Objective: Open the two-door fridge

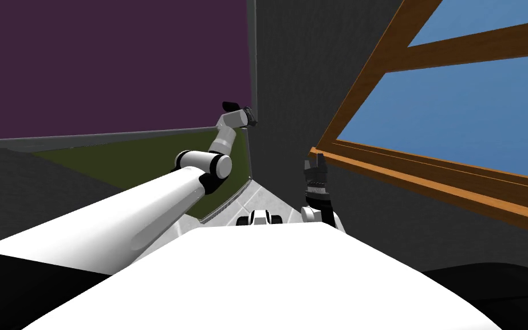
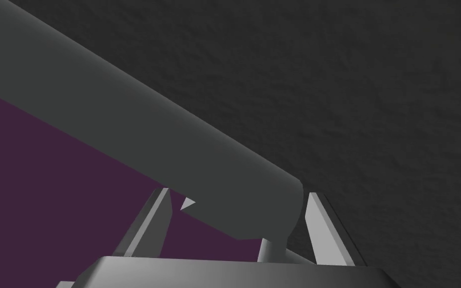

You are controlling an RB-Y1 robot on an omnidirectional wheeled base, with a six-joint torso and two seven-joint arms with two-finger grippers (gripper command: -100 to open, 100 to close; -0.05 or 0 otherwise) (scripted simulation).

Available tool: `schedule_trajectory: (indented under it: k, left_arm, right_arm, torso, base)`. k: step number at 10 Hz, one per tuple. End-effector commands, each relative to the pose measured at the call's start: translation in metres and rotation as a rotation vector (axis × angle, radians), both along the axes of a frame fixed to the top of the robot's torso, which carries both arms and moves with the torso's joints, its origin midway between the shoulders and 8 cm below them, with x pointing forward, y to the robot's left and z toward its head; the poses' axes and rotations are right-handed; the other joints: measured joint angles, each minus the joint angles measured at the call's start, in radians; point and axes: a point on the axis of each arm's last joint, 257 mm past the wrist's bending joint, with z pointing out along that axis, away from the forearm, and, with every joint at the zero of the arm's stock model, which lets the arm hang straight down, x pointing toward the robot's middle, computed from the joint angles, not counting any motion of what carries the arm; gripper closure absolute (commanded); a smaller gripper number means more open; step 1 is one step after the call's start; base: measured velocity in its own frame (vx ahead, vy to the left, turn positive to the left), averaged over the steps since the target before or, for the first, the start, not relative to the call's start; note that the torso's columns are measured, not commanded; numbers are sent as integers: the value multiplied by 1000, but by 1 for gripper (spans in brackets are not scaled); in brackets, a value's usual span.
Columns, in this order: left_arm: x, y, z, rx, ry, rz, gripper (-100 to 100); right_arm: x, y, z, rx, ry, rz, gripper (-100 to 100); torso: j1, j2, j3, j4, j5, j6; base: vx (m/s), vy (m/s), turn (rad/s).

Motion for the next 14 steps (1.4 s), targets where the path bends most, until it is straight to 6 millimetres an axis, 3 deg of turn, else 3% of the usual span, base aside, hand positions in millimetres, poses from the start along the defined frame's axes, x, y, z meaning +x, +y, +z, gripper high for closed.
schedule_trajectory:
  k: [1, 2, 3, 4, 6, 8, 9, 12, 14]
  left_arm:
    - [-5, -27, -5, 3, 8, -43, 100]
    - [-14, -58, -5, 4, 9, -91, 100]
    - [-14, -58, -5, 4, 9, -91, 100]
    - [-20, -73, -5, 4, 10, -115, 100]
    - [-20, -73, -5, 4, 10, -115, 100]
    - [-31, -103, -5, 6, 11, -164, 100]
    - [-25, -91, -2, 1, 5, -144, 100]
    - [-38, -122, -4, 3, 8, -201, 100]
    - [-42, -131, -4, 3, 8, -219, 100]
  right_arm:
    - [0, 0, 0, 0, 0, 0, 0]
    - [0, 0, 0, 0, 0, 0, 0]
    - [0, 0, 0, 0, 0, 0, 0]
    - [0, 0, 0, 0, 0, 0, 0]
    - [0, 0, 0, 0, 0, 0, 0]
    - [0, 0, 0, 0, 0, 0, 0]
    - [0, 0, 0, 0, 0, 0, 0]
    - [0, 0, 0, 0, 0, 0, 0]
    - [0, 0, 0, 0, 0, 0, 0]
  torso:
    - [0, -1, 0, -1, 0, -1]
    - [1, -5, -3, 0, 1, -4]
    - [3, -3, -2, -1, 1, 0]
    - [2, -4, -2, -1, 1, -2]
    - [2, -6, -3, 0, 1, -4]
    - [1, -3, -2, -1, 0, 0]
    - [0, 1, 0, -2, -1, 4]
    - [3, -1, -1, -1, 0, 3]
    - [-1, -2, -1, 0, 0, -3]
  base:
    - [-209, 72, -65]
    - [-247, 114, -100]
    - [-232, 116, -105]
    - [-196, 97, -82]
    - [-73, 35, -19]
    - [-122, 54, -59]
    - [-97, 51, -52]
    - [-173, 142, -176]
    - [-193, 109, -100]
